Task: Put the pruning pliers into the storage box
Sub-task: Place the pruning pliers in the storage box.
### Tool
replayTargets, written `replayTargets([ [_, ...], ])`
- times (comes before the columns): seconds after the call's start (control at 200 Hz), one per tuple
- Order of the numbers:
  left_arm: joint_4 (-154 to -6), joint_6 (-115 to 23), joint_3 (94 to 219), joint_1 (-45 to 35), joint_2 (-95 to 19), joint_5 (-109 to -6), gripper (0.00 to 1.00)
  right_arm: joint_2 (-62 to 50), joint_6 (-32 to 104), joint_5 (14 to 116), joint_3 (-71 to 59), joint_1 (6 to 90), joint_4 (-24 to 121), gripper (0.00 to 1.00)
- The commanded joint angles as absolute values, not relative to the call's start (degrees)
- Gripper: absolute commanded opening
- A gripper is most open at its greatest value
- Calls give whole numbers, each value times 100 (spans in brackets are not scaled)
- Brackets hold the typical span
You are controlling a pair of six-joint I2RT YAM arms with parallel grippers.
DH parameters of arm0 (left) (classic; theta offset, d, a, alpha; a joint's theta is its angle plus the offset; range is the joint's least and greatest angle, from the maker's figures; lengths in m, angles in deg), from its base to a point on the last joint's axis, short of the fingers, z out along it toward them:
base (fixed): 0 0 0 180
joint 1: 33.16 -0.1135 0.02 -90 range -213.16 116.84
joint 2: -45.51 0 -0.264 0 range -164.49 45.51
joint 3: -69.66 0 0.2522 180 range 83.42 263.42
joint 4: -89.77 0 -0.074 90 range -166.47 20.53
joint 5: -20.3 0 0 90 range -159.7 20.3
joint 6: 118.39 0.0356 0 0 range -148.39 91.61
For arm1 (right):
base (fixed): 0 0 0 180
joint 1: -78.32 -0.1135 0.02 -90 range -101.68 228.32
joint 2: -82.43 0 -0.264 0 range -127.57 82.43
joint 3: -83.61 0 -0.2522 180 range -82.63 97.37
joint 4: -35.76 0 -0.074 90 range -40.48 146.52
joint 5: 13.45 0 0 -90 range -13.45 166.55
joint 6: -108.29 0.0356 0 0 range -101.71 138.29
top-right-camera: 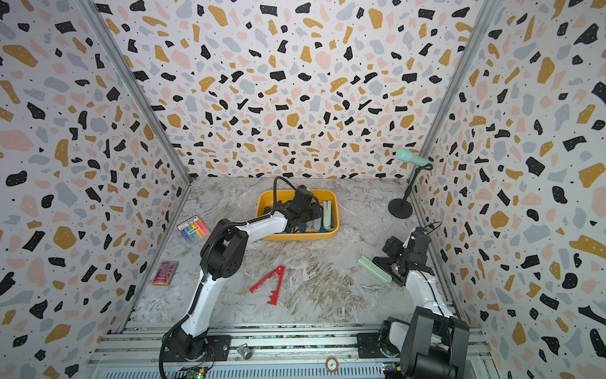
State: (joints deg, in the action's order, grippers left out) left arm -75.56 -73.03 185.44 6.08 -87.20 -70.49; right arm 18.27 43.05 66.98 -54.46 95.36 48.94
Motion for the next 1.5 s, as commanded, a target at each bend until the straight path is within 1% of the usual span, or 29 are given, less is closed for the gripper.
replayTargets([
  [0.0,-7851,-7304,18431,648,-8366,-7107,55,2027,4554,6887,-5457,9571,5227,88],
  [0.1,-7989,-7271,18260,644,-8214,-7207,60,2061,4647,7012,-5424,9581,5483,89],
  [0.215,-8295,-7242,17929,648,-7976,-7313,68,2028,4796,7225,-5308,9688,5931,92],
  [0.265,-8410,-7227,17806,648,-7881,-7345,69,2004,4855,7224,-5246,9752,6107,94],
  [0.37,-8454,-7127,17705,648,-7762,-7380,73,1954,4956,7121,-5170,9857,6418,95],
  [0.556,-8759,-6869,17315,648,-7447,-7426,80,2062,4996,7424,-5106,9897,6825,95],
  [0.621,-8971,-6817,17063,648,-7271,-7442,81,2074,4918,7292,-5144,9898,6774,95],
  [0.706,-9050,-6707,16806,646,-7049,-7503,84,1970,4773,6791,-5186,9898,6628,92],
  [0.771,-9225,-6571,16641,648,-6898,-7561,85,1877,4688,6513,-5180,9860,6560,90],
  [1.026,-9245,-6313,16175,513,-6456,-7497,86,1515,4612,6397,-5085,9550,6387,89],
  [1.286,-9313,-6166,15720,321,-6081,-7479,85,601,4379,6398,-4563,8992,5941,84],
  [1.492,-9277,-6126,15421,202,-5892,-7435,85,-373,4169,6347,-3865,8232,5698,81],
])
